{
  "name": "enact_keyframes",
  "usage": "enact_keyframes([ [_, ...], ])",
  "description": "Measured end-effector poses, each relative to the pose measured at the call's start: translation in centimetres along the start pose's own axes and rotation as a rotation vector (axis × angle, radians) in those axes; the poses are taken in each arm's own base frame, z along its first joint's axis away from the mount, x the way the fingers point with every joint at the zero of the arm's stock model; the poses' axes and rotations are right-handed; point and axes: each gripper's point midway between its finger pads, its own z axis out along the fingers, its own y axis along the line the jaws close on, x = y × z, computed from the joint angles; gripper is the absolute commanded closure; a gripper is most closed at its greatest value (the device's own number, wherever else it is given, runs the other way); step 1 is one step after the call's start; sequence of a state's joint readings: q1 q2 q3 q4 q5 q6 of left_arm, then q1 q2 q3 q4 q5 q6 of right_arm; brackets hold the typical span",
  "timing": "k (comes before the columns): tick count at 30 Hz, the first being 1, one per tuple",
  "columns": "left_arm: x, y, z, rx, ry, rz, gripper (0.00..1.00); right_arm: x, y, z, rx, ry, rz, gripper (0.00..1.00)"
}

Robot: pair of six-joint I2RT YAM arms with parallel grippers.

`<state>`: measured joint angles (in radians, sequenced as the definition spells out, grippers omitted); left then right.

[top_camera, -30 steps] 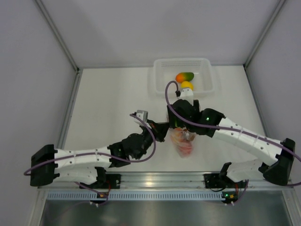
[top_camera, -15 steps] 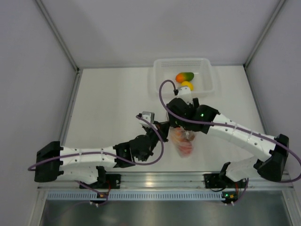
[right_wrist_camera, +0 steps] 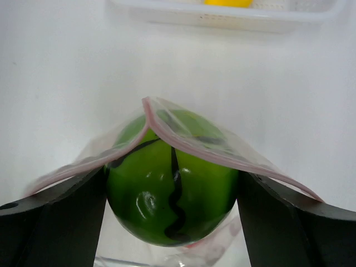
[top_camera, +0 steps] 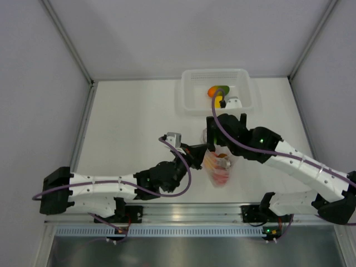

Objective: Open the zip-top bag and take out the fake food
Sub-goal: Pick up the fake fruit from the zipper food storage bag.

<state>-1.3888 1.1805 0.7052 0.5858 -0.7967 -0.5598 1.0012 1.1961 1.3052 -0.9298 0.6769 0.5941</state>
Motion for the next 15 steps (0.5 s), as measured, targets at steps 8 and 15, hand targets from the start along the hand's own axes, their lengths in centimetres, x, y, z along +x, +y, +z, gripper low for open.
enact_keyframes([
  [8,1.6,-0.1,-1.0,0.015,0.048,-0.019,1.00,-1.9,2.4,-0.7,-0.114,-0.039,0.101,0.89],
  [15,1.2,0.5,-0.9,-0.022,0.025,-0.041,1.00,-2.1,3.0,-1.5,-0.174,-0.041,0.130,0.89],
])
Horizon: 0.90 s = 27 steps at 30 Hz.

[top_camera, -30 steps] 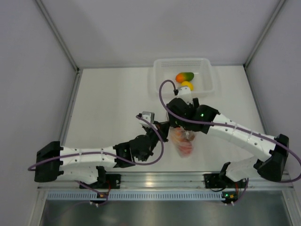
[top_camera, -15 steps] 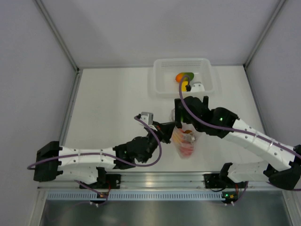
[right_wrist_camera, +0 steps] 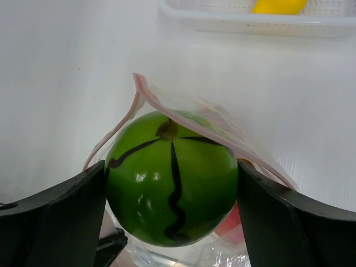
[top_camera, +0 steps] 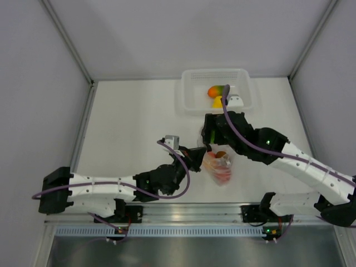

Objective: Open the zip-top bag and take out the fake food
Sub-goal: Pick up the fake fruit from the zipper food storage bag.

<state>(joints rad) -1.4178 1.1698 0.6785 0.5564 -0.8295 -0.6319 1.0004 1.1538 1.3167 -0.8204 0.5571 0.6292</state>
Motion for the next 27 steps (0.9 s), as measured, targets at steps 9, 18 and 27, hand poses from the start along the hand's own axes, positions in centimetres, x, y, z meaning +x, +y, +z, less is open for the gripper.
enact_keyframes([
  [9,0.1,1.3,0.4,-0.064,-0.026,-0.002,1.00,-0.8,1.2,-1.5,-0.086,0.014,0.005,0.89],
  [18,0.7,1.7,0.7,-0.079,-0.022,0.005,1.00,-2.9,1.7,-4.5,-0.172,-0.012,0.015,0.89],
  [27,0.9,1.8,0.7,-0.080,-0.018,0.006,1.00,-6.3,3.4,-7.1,-0.266,-0.052,0.018,0.89],
])
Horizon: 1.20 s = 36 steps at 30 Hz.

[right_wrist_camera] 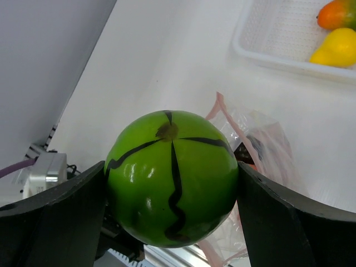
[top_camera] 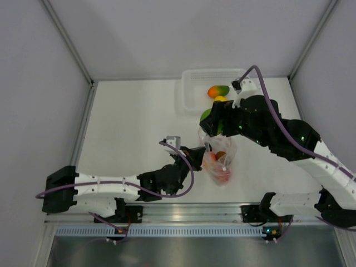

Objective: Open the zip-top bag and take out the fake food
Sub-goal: Pick up the fake fruit from the zipper food storage bag, then place the fake fruit in the bin.

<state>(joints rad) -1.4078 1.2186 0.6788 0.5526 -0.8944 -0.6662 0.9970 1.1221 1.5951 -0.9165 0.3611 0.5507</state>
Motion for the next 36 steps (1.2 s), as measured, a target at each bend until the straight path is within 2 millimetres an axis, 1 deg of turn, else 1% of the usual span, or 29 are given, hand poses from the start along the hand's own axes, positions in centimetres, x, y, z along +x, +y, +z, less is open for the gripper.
enact_keyframes([
  [2,0.1,-0.1,0.0,0.005,0.004,-0.003,1.00,-1.7,0.7,0.1,-0.015,-0.009,-0.007,0.89],
  [3,0.1,-0.2,0.0,0.009,0.007,-0.006,1.00,-2.8,0.8,0.4,-0.020,-0.022,-0.004,0.89],
  [5,0.2,-0.3,-0.1,0.016,0.012,-0.010,1.00,-4.8,0.1,1.3,-0.001,-0.043,0.004,0.90],
  [7,0.3,-0.5,-0.1,0.024,0.018,-0.014,1.00,-6.6,-2.0,2.7,0.054,-0.063,0.019,0.90],
  [8,0.3,-0.6,-0.2,0.030,0.022,-0.016,1.00,-7.0,-3.0,3.3,0.076,-0.068,0.024,0.90],
  [9,0.3,-0.6,-0.2,0.033,0.025,-0.016,1.00,-7.6,-4.4,4.1,0.107,-0.073,0.033,0.90],
  [11,0.2,-0.7,-0.4,0.038,0.031,-0.015,1.00,-8.2,-6.3,5.3,0.141,-0.074,0.043,0.90],
  [14,0.2,-0.9,-0.6,0.054,0.045,-0.013,1.00,-9.5,-9.3,7.7,0.175,-0.098,0.068,0.90],
  [17,0.2,-1.0,-0.8,0.070,0.068,-0.006,1.00,-10.6,-13.0,10.1,0.238,-0.122,0.087,0.90],
  [19,0.1,-1.1,-0.9,0.083,0.079,-0.009,1.00,-11.3,-15.8,12.0,0.283,-0.136,0.087,0.91],
  [21,-0.3,-1.0,-1.0,0.091,0.088,-0.011,1.00,-11.4,-18.2,14.0,0.324,-0.133,0.081,0.91],
  [23,-0.7,-1.0,-0.9,0.096,0.095,-0.014,1.00,-11.0,-20.5,16.3,0.359,-0.116,0.076,0.93],
  [25,-1.0,-1.0,-0.8,0.099,0.101,-0.019,1.00,-10.1,-22.7,18.5,0.389,-0.089,0.073,0.93],
  [29,-1.4,-0.5,-0.6,0.096,0.110,-0.019,1.00,-7.2,-27.1,23.0,0.441,-0.019,0.074,0.91],
  [31,-1.5,-0.5,-0.6,0.100,0.116,-0.018,1.00,-5.6,-28.8,24.7,0.463,0.021,0.071,0.90],
  [35,-1.6,-0.4,-0.8,0.107,0.131,-0.012,1.00,-3.5,-31.3,28.0,0.505,0.081,0.053,0.86],
  [36,-1.7,-0.4,-0.9,0.108,0.132,-0.011,1.00,-3.2,-31.8,28.8,0.517,0.091,0.049,0.81],
])
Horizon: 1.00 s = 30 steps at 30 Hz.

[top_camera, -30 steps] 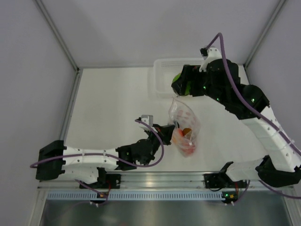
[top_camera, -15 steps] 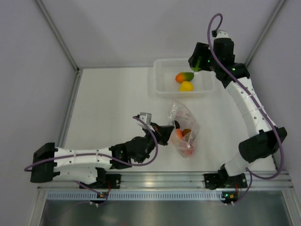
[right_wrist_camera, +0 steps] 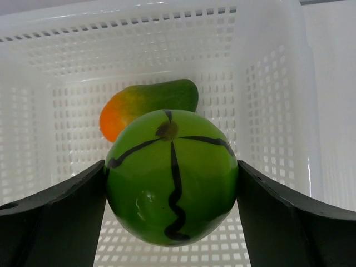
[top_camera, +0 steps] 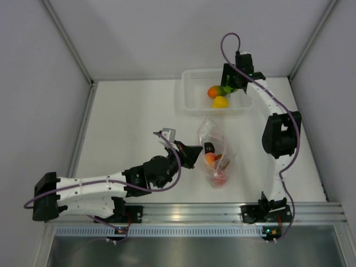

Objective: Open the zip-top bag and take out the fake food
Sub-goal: Place the fake fruit in the bin.

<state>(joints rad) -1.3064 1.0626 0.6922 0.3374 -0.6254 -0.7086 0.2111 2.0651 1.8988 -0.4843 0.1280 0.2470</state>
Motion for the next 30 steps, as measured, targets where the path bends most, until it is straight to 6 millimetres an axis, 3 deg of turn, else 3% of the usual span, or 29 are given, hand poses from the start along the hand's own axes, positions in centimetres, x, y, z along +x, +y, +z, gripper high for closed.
enact_keyframes([
  [3,-0.2,0.1,-0.1,-0.001,-0.001,0.001,1.00,0.5,-0.4,2.0,0.032,0.016,-0.005,0.73],
  [6,-0.3,0.3,-0.1,-0.006,0.000,0.004,1.00,1.0,-0.9,2.4,0.063,0.032,-0.009,0.65],
  [10,-0.4,0.6,0.0,-0.014,0.001,0.006,1.00,0.1,-1.3,2.4,0.093,0.021,-0.012,0.38],
  [12,-0.4,0.7,0.1,-0.014,0.002,0.006,1.00,-0.7,-1.4,2.4,0.102,0.006,-0.018,0.34],
  [14,-0.5,0.7,0.1,-0.014,0.002,0.007,1.00,-0.8,-1.5,2.3,0.110,0.006,-0.025,0.20],
  [16,-0.4,0.7,0.1,-0.010,0.005,0.006,1.00,-0.6,-1.8,2.3,0.122,0.013,-0.029,0.01],
  [30,-0.7,0.6,0.2,-0.014,0.012,0.016,1.00,-0.2,-2.0,1.9,0.119,0.039,-0.042,0.01],
])
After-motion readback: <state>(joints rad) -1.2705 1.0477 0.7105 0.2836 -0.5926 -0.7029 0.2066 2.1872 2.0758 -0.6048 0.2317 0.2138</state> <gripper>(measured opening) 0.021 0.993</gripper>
